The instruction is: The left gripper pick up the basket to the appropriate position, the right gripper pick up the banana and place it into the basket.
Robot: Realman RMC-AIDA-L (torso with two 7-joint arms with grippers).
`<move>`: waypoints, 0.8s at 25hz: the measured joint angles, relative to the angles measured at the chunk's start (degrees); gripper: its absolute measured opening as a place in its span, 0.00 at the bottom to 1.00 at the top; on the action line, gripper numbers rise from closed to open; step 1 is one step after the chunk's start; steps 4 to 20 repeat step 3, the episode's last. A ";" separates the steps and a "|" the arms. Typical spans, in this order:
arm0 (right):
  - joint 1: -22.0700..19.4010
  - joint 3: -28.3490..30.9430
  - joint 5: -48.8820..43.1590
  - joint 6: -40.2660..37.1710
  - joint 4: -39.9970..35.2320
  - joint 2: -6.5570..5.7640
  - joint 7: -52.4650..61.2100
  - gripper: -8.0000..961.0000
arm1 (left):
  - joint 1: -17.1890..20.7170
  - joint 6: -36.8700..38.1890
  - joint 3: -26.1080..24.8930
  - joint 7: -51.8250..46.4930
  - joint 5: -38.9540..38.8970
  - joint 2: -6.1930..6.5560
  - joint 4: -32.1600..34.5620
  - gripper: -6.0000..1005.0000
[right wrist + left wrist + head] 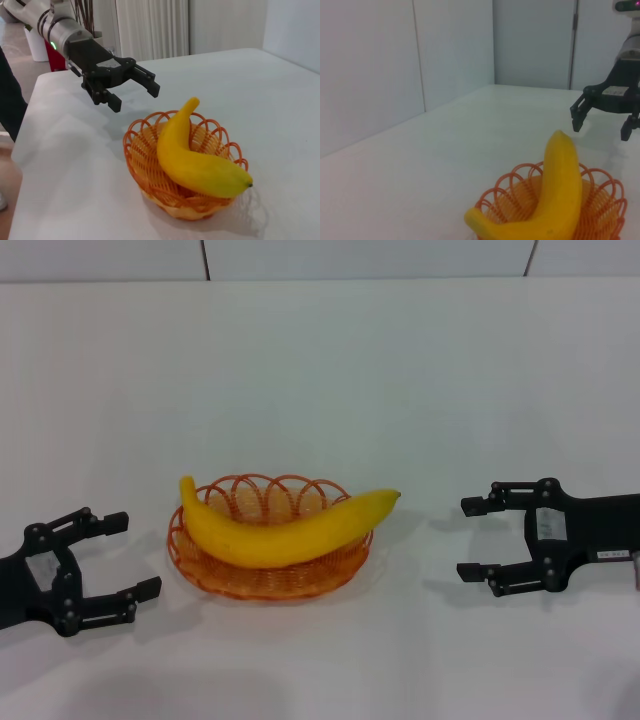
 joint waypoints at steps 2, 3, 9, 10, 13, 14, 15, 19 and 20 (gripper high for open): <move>0.06 0.00 0.00 -0.01 0.01 0.00 0.00 0.84 | -0.03 0.00 0.00 -0.04 0.04 0.00 0.00 0.89; 0.06 0.00 0.00 0.00 0.01 0.00 0.00 0.84 | -0.06 0.00 0.00 -0.04 0.06 0.00 0.00 0.89; 0.06 0.00 0.00 0.00 0.01 0.00 0.00 0.84 | -0.06 0.00 0.00 -0.04 0.06 0.00 0.00 0.89; 0.06 0.00 0.00 0.00 0.01 0.00 0.00 0.84 | -0.06 0.00 0.00 -0.04 0.06 0.00 0.00 0.89; 0.06 0.00 0.00 0.00 0.01 0.00 0.00 0.84 | -0.06 0.00 0.00 -0.04 0.06 0.00 0.00 0.89; 0.06 0.00 0.00 0.00 0.01 0.00 0.00 0.84 | -0.06 0.00 0.00 -0.04 0.06 0.00 0.00 0.89; 0.06 0.00 0.00 0.00 0.01 0.00 0.00 0.84 | -0.06 0.00 0.00 -0.04 0.06 0.00 0.00 0.89; 0.06 0.00 0.00 0.00 0.01 0.00 0.00 0.84 | -0.06 0.00 0.00 -0.04 0.06 0.00 0.00 0.89; 0.06 0.00 0.00 0.00 0.01 0.00 0.00 0.84 | -0.06 0.00 0.00 -0.04 0.06 0.00 0.00 0.89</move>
